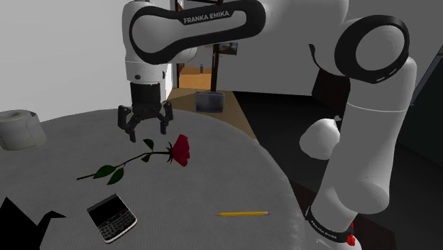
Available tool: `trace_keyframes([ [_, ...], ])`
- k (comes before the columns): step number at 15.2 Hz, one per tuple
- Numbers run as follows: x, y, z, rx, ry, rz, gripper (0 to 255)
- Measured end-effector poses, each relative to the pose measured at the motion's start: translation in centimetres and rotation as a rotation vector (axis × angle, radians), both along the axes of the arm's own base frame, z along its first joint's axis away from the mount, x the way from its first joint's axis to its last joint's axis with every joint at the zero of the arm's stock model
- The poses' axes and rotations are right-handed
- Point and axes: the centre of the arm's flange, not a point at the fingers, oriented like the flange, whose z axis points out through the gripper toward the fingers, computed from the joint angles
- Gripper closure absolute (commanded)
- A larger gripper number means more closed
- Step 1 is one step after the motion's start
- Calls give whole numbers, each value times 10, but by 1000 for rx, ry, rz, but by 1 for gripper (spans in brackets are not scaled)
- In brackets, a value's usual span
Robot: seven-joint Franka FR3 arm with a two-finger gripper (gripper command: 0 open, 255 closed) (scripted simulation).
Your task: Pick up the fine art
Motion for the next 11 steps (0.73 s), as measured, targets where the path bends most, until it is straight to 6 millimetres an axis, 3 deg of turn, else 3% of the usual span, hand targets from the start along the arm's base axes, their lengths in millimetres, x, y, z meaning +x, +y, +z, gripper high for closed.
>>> trace_keyframes([
  [5, 1, 1, -25, 0, 0, 0, 0],
  [6, 1, 2, -27, 0, 0, 0, 255],
  [11, 1, 2, -28, 0, -1, 0, 255],
])
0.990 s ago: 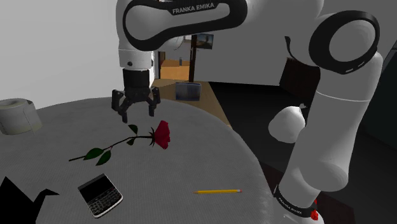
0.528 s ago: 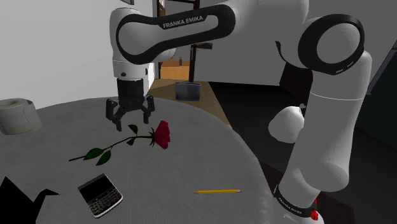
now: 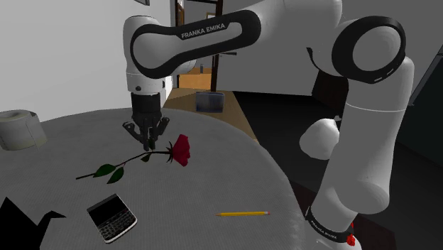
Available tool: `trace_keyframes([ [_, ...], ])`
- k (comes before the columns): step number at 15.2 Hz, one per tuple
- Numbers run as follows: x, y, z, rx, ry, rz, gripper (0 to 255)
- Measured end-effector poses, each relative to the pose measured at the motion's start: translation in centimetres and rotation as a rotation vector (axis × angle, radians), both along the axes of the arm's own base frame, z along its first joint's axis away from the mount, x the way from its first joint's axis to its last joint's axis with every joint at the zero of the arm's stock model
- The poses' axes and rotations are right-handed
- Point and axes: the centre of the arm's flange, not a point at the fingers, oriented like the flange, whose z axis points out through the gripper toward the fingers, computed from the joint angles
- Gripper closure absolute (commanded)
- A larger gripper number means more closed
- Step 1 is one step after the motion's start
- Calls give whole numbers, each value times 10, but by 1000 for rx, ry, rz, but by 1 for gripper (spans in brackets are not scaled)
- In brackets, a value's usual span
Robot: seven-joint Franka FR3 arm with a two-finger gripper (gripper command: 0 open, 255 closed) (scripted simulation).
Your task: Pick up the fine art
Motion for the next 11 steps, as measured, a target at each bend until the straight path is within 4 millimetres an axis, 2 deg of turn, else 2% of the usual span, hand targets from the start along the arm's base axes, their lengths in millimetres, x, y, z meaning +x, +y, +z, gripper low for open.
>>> trace_keyframes([
  [5, 0, 0, 0, 0, 0, 0, 255],
  [11, 0, 0, 26, 0, 0, 0, 255],
])
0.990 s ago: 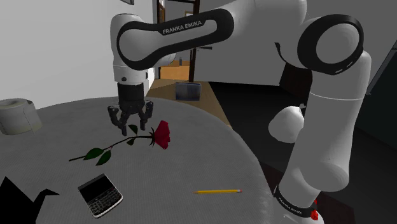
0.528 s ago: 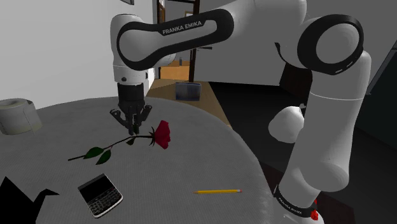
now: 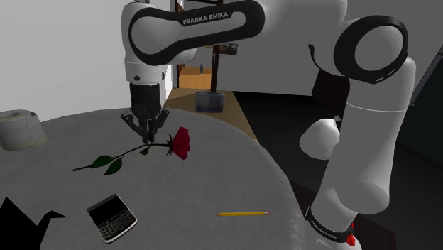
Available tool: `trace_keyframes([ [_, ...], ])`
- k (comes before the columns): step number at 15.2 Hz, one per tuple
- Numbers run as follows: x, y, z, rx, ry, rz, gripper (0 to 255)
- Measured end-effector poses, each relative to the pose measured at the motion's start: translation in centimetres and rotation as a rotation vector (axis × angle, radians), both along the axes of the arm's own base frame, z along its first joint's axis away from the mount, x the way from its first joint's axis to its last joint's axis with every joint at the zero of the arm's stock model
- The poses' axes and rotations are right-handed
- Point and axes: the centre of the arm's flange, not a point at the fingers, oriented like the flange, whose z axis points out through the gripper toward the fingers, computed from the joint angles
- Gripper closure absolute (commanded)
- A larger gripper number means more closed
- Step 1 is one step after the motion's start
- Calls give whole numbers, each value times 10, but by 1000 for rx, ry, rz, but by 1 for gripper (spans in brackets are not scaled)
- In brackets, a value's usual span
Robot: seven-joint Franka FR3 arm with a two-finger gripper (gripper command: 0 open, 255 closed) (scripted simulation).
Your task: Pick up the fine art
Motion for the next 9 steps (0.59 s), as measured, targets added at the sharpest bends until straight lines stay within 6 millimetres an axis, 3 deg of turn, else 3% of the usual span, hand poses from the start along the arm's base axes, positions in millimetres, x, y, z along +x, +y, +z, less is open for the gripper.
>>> trace_keyframes([
  [9, 0, -1, 47, 0, 0, 0, 255],
])
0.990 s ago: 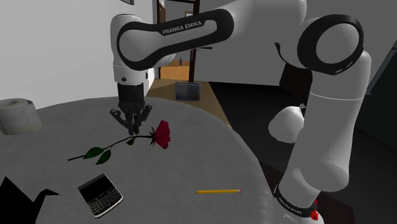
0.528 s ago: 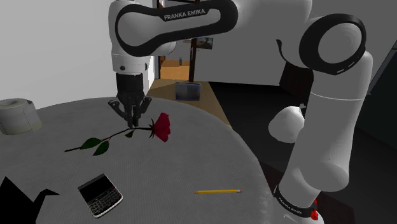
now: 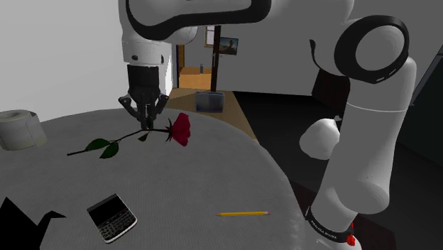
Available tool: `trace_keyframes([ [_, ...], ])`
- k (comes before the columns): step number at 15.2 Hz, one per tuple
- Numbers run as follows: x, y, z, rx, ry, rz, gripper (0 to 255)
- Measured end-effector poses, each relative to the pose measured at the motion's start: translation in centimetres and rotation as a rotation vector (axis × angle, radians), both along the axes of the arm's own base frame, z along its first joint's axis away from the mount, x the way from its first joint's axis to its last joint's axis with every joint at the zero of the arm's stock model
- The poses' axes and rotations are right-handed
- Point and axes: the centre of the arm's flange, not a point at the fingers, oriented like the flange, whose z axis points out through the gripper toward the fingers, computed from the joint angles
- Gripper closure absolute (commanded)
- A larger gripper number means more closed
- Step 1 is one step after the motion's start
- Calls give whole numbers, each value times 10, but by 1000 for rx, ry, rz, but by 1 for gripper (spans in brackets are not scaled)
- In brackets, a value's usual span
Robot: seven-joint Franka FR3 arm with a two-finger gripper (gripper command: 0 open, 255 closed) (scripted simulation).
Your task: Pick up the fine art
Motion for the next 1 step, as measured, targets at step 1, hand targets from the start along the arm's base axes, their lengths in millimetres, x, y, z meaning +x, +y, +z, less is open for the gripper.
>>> trace_keyframes([
  [1, 0, 0, 4, 0, 0, 0, 255],
])
